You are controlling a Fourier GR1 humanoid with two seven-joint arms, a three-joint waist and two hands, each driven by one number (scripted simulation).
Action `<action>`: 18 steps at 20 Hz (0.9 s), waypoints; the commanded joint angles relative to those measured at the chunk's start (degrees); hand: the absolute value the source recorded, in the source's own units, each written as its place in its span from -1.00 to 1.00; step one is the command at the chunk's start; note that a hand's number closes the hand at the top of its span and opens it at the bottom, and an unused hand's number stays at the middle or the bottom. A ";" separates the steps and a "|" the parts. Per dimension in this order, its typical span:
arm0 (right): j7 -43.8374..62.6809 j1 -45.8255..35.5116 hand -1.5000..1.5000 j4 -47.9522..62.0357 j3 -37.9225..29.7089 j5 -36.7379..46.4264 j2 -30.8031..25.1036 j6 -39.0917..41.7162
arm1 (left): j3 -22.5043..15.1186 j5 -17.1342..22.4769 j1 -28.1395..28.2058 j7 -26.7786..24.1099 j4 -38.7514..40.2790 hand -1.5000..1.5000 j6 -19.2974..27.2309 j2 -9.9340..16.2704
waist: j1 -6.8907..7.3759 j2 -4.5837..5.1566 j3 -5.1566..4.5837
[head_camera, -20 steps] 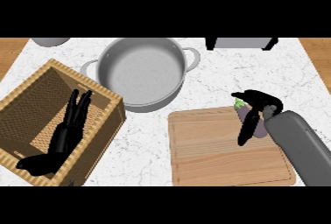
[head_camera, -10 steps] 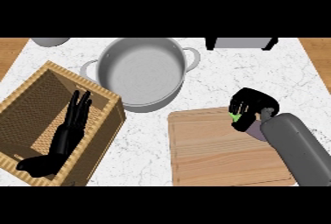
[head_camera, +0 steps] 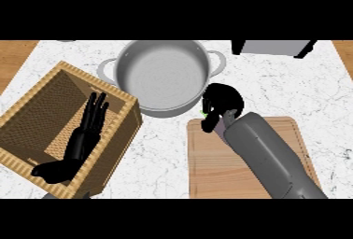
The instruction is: Pick the eggplant from the cutting board and place it in the pot
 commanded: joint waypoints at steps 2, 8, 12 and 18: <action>8.42 -10.25 1.00 0.56 6.97 5.72 7.55 -8.21 | -3.37 -0.99 -2.53 0.49 1.61 0.00 -1.97 -0.64 | 7.44 1.35 -0.31; 17.43 -21.72 1.00 3.71 10.80 10.16 7.79 -17.19 | -5.19 -1.14 -5.54 0.65 3.16 0.00 -2.80 -0.63 | 10.64 1.80 -0.40; 22.83 -29.57 1.00 5.72 13.02 13.77 7.83 -21.59 | -5.95 -1.13 -7.26 1.22 3.99 0.00 -2.61 -1.02 | 10.86 1.64 -0.50; 30.74 -37.09 1.00 10.75 15.88 16.50 7.82 -22.21 | -5.59 -0.64 -8.01 1.81 3.92 0.00 -2.25 -0.78 | 10.12 1.47 -0.56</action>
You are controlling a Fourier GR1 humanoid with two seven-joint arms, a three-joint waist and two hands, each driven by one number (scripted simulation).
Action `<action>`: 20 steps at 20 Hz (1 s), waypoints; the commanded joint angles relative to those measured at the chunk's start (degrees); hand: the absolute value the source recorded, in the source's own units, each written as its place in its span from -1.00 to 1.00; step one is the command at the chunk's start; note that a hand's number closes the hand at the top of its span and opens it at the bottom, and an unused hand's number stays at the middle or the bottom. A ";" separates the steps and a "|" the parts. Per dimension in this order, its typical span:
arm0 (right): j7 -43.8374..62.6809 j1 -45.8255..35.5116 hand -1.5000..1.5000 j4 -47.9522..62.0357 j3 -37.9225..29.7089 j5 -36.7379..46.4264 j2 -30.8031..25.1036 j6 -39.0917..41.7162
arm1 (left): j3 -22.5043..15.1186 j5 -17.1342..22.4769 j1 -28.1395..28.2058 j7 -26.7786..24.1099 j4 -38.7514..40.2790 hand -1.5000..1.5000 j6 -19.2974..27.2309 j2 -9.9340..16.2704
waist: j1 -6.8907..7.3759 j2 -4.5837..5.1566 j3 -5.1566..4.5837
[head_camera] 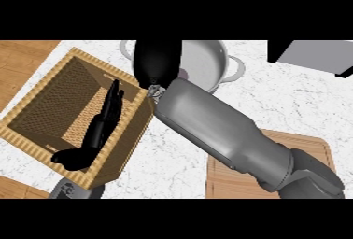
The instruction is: Pick the eggplant from the cutting board and place it in the pot
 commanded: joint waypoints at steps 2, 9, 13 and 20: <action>11.44 -6.78 1.00 3.72 0.96 1.90 0.69 -3.40 | -1.52 -0.73 -0.85 1.13 2.27 0.00 -1.15 0.49 | -0.34 -0.08 -0.06; 16.60 -10.41 1.00 9.12 1.22 2.86 0.69 -4.99 | -1.50 0.00 -0.94 1.33 3.62 0.00 -0.64 0.90 | -1.15 -0.14 -0.02; 18.32 -11.95 1.00 11.86 0.73 2.14 0.69 -4.90 | -2.28 -0.13 -1.64 1.26 3.63 0.00 0.26 -0.11 | -2.68 -0.25 0.05; 18.53 -11.46 1.00 15.82 0.40 1.23 0.69 -8.77 | -1.35 0.53 -0.51 1.71 3.00 0.00 0.75 1.48 | -4.95 -0.45 0.24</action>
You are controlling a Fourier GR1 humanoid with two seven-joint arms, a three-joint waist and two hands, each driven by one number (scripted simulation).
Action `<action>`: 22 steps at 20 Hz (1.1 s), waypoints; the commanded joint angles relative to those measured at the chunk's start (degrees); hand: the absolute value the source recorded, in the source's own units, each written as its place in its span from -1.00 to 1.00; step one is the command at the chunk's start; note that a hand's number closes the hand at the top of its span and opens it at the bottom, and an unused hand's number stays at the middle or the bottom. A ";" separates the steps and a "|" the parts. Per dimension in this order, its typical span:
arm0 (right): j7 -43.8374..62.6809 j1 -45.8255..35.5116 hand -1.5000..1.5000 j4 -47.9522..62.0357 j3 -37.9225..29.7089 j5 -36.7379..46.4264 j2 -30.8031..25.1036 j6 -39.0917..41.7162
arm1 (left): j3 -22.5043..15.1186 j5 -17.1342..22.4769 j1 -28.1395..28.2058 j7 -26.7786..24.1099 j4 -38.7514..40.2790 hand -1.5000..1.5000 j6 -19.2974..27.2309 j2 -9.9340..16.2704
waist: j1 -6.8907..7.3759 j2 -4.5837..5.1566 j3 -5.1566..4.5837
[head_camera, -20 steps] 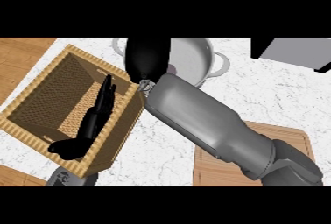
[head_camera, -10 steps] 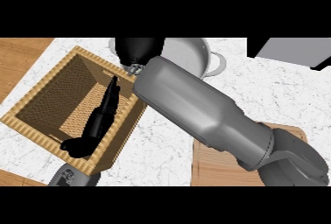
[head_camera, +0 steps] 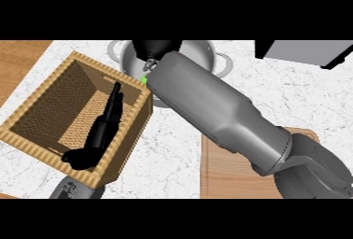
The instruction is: Pick the eggplant from the cutting board and place it in the pot
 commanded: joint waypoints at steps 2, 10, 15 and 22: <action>10.21 0.56 1.00 3.88 -0.47 -0.34 0.74 -5.52 | 0.64 0.00 1.75 1.22 -0.17 0.00 0.43 1.04 | -2.53 -0.32 0.05; 5.43 5.83 1.00 6.50 -1.59 -4.46 0.75 -11.01 | 2.07 0.52 2.66 0.09 0.40 0.00 1.47 0.29 | -4.74 -0.20 0.13; 0.30 10.03 1.00 9.31 -2.13 -8.59 0.75 -12.95 | 1.31 -0.43 1.78 1.02 -0.73 0.00 1.85 0.02 | -4.72 0.02 0.18; 2.77 13.66 1.00 13.93 -5.12 -14.87 0.76 -10.59 | 4.12 1.94 2.16 1.22 -0.29 0.00 -0.81 2.26 | -4.35 0.08 0.15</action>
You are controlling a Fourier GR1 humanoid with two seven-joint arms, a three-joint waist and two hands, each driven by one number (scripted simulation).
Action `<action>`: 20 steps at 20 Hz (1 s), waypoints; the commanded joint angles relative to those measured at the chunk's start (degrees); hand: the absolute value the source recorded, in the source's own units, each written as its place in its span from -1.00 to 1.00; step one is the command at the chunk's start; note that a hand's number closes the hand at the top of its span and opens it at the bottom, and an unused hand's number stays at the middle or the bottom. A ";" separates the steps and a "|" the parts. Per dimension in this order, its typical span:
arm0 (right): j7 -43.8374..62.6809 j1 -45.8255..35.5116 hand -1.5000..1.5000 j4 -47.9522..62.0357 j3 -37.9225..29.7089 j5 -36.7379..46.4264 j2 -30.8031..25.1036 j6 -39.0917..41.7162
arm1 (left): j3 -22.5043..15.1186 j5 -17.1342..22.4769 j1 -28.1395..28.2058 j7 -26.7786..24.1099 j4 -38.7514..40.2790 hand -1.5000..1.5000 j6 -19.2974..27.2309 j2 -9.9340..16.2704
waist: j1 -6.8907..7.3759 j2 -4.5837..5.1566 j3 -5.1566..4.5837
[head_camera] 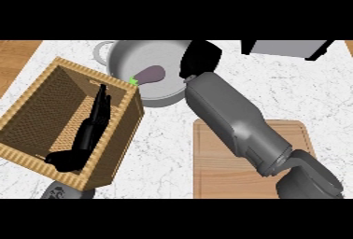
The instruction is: Pick the eggplant from the cutting board and place it in the pot
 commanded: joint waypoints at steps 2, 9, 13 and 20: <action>8.04 2.30 -1.00 3.11 -3.32 -5.21 0.45 -2.63 | -1.65 -0.80 0.37 0.86 0.43 0.00 0.38 -1.14 | -0.16 0.10 -0.05; -4.85 5.30 -1.00 -3.64 -4.53 -7.91 0.44 -20.66 | 0.94 0.50 0.71 -0.95 2.60 0.00 -1.01 -0.05 | -1.65 -0.20 0.01; -9.62 6.40 -1.00 -8.15 -7.48 -6.45 0.43 -36.08 | 1.58 0.43 1.62 0.34 0.52 0.00 0.35 0.37 | -2.86 -0.61 0.18; -12.41 9.96 -1.00 -10.37 -10.00 -9.77 0.45 -48.82 | 1.14 0.14 4.86 -0.45 -0.90 0.00 0.56 0.13 | -3.35 -1.03 0.03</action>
